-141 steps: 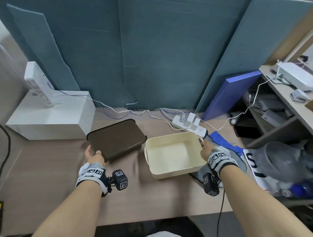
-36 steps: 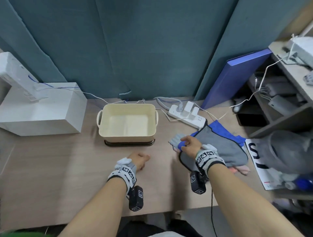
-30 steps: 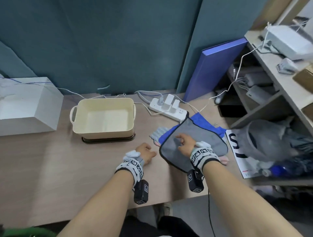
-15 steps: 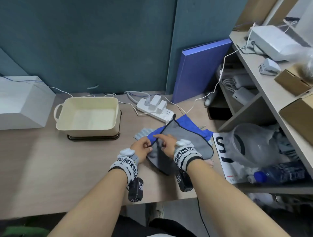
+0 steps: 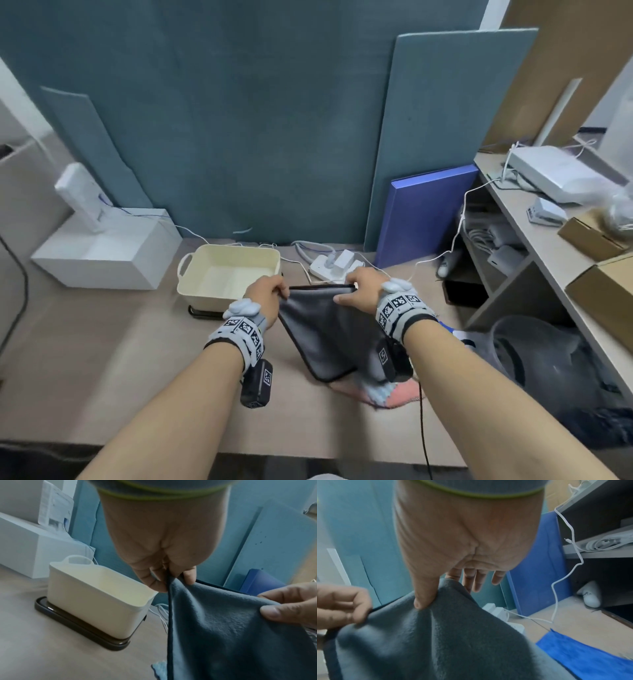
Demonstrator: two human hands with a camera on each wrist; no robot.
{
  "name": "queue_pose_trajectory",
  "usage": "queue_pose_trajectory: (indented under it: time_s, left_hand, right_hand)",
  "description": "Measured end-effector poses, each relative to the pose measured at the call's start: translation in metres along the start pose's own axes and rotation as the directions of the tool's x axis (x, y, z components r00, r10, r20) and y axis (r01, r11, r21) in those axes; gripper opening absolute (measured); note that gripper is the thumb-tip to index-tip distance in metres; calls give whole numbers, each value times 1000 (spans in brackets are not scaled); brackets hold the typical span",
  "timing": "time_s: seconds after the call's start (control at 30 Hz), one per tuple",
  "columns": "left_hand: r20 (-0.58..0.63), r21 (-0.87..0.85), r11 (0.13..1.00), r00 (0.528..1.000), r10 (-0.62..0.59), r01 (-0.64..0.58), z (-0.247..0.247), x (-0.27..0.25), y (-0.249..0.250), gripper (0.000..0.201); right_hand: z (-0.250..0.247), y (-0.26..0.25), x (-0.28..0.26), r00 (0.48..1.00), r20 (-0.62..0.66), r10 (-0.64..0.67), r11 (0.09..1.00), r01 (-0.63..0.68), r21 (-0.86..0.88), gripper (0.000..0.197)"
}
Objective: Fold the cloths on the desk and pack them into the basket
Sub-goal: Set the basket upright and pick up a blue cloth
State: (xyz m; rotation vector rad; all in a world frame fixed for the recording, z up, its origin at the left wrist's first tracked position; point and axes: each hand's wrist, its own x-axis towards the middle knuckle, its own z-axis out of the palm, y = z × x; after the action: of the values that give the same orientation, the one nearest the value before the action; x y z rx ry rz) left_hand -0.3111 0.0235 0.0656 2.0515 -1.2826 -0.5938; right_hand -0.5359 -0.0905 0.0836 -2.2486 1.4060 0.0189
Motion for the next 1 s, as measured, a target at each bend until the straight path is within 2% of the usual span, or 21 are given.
queue_pose_trajectory:
  time_s: [0.07, 0.2, 0.4, 0.53, 0.6, 0.7, 0.83, 0.93, 1.0]
  left_hand:
    - [-31, 19, 1000, 999, 24, -23, -10, -1, 0, 39]
    - [-77, 98, 993, 995, 68, -60, -20, 2, 5, 35]
    - [-119, 174, 981, 988, 101, -80, -38, -1, 9, 39]
    - [-149, 154, 981, 979, 140, -116, -41, -9, 17, 39]
    - [-155, 135, 979, 972, 175, -154, -38, -14, 24, 39]
    - [-106, 69, 973, 969, 225, -219, -31, -21, 39, 32]
    - [-48, 2, 978, 977, 209, -209, -25, -34, 54, 4]
    - [-10, -14, 987, 987, 158, -158, -23, -40, 55, 42]
    - [-2, 10, 992, 992, 124, -124, -25, -42, 55, 56]
  right_hand:
    - [-9, -11, -1, 999, -35, -15, 994, 18, 104, 44]
    - [-21, -24, -5, 994, -100, -45, 977, 65, 203, 33]
    - [-37, -33, -10, 989, -90, -120, 979, 132, 152, 36]
    - [-45, -43, -12, 994, -101, -30, 995, 39, 90, 47]
    - [-45, -52, -12, 993, -115, -8, 993, 21, 116, 47]
    - [-35, -61, -7, 984, -178, 3, 965, 44, 259, 36]
    - [-29, -75, -10, 987, -159, -16, 913, 79, 400, 15]
    - [-28, -79, -11, 990, -129, -55, 891, 107, 440, 17]
    - [-26, -82, -9, 995, -94, -45, 872, 85, 482, 23]
